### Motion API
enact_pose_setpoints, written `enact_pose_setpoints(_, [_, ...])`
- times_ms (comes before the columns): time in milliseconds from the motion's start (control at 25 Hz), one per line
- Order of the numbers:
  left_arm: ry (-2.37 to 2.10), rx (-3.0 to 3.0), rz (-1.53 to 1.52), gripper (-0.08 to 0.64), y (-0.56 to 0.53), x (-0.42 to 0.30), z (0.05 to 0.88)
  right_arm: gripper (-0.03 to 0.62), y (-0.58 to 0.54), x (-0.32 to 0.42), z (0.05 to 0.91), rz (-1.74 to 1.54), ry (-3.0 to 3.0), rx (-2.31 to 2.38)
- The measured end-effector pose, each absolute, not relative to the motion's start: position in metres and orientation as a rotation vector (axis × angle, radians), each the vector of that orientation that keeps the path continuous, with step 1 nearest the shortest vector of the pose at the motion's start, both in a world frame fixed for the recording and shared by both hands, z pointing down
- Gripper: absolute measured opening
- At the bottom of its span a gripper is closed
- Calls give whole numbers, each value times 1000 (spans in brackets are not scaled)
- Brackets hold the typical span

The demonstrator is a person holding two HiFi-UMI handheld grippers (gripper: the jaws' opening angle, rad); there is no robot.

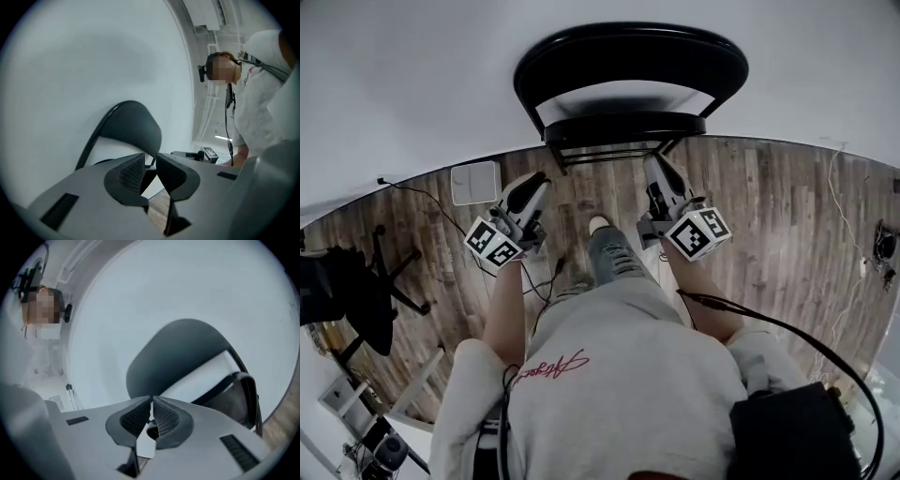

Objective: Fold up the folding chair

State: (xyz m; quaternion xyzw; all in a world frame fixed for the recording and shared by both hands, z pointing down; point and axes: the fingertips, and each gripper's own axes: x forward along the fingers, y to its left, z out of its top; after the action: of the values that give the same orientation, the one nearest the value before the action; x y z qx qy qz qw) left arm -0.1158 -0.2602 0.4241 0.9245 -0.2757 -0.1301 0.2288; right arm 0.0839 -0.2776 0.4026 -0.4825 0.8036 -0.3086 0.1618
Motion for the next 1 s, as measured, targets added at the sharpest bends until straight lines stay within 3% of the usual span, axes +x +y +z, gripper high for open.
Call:
enact_pose_setpoints(160, [-723, 2708, -439, 44, -220, -101, 361, 26, -220, 56, 340, -492, 2488, -1436])
enact_pose_setpoints(400, [-731, 2966, -297, 17, -115, -95, 306, 26, -101, -6, 290, -87, 2641, -1476])
enact_pose_setpoints(1000, [-658, 3066, -327, 17, 61, -92, 249, 25, 61, -25, 248, 114, 2656, -1564])
